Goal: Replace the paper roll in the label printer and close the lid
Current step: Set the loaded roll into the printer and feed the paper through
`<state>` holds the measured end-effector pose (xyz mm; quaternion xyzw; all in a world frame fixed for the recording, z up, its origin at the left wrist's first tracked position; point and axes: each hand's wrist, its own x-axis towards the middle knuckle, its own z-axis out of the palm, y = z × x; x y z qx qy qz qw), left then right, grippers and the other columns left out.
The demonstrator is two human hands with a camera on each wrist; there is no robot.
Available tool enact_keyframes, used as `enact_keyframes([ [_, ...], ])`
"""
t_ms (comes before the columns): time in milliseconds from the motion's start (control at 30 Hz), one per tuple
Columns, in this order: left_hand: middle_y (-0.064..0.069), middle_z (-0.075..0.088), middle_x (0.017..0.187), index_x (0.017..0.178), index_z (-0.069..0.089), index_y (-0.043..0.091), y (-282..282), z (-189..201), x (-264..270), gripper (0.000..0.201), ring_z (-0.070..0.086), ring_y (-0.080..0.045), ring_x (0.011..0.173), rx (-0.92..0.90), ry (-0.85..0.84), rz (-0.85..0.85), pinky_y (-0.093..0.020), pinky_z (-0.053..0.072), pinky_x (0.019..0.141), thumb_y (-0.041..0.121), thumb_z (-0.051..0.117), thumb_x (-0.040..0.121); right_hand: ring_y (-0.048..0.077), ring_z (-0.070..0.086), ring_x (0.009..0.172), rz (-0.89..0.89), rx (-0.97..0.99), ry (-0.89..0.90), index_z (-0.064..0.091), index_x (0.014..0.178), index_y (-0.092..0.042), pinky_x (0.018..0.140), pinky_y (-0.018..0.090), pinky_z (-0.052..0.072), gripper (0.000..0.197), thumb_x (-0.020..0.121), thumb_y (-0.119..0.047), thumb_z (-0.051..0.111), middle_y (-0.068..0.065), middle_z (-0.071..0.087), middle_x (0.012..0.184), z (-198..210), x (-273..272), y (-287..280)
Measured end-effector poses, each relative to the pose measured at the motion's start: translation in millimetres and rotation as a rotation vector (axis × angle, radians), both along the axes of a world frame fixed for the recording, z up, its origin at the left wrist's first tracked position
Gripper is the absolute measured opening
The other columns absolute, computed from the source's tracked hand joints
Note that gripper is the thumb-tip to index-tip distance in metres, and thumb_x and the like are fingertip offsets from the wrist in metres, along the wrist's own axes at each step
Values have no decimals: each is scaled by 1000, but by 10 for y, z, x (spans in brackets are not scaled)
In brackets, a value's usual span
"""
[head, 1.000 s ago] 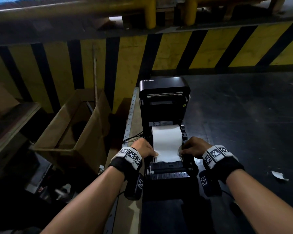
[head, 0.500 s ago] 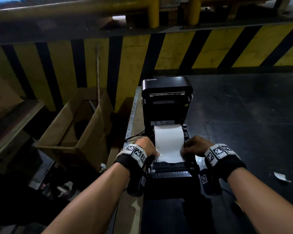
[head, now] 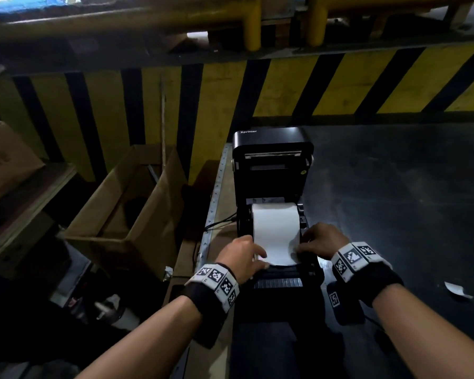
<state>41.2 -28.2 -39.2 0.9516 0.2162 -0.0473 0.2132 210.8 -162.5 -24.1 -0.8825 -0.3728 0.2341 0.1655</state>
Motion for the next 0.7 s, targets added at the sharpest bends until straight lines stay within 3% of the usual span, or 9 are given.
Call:
enact_keyframes([
  [133, -6, 59, 102, 104, 71, 21, 61, -42, -16, 27, 57, -25, 100, -6, -5, -35, -36, 48, 86, 38, 60, 86, 26, 64, 82, -64, 188, -128, 70, 87, -14, 72, 33, 52, 25, 72, -34, 70, 12, 71, 90, 49, -54, -130],
  [267, -5, 59, 100, 99, 72, 19, 101, -7, 10, 24, 55, -22, 98, 33, 4, -127, -36, 48, 87, 35, 58, 87, 20, 62, 91, 251, 94, -113, 69, 100, -17, 79, 31, 49, 29, 80, -38, 63, 3, 65, 101, 23, -265, -161],
  [500, -10, 57, 95, 92, 70, 10, 47, -73, 6, 25, 58, -30, 92, 79, -20, -181, -42, 49, 80, 25, 51, 90, 22, 57, 95, 328, 81, -144, 67, 101, -20, 78, 33, 47, 24, 88, -34, 54, 4, 58, 107, -91, -400, -196],
  [700, -9, 57, 100, 97, 69, 10, -26, -26, -51, 26, 56, -26, 97, 73, 3, -219, -40, 48, 83, 27, 51, 91, 24, 57, 95, 375, 67, -179, 65, 102, -18, 76, 34, 46, 26, 90, -34, 48, 5, 57, 107, -126, -455, -258],
])
